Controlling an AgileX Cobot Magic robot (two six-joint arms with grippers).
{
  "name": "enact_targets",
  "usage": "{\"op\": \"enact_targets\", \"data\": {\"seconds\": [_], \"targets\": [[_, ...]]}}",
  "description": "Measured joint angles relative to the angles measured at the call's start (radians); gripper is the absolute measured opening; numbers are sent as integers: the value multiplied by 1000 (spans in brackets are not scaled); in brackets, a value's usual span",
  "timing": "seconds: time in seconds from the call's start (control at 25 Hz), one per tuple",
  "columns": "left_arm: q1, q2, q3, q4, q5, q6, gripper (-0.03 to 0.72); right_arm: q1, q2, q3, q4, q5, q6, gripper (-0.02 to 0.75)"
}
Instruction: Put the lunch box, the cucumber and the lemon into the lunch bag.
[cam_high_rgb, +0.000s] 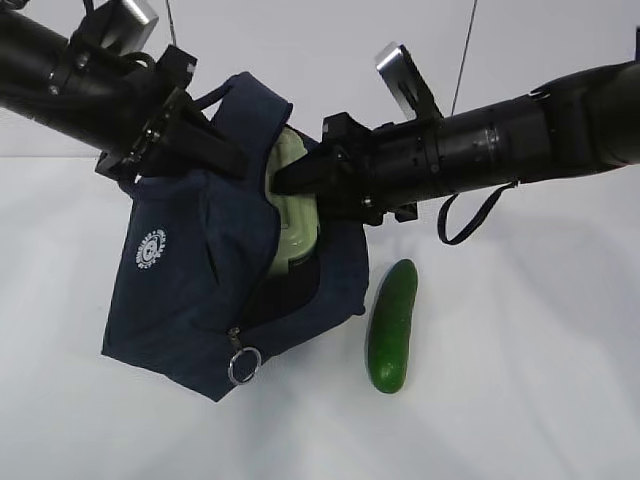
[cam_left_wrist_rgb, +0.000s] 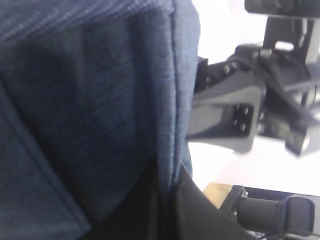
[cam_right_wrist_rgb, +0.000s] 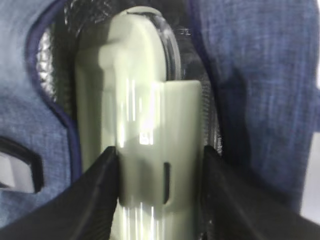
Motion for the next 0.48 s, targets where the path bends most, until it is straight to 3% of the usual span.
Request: {"op": "enact_targets", "data": {"seconds": [0.48], "targets": [[0,19,0,-64,2,67,-3,41,51,-1,-8,-7,-2,344]]}}
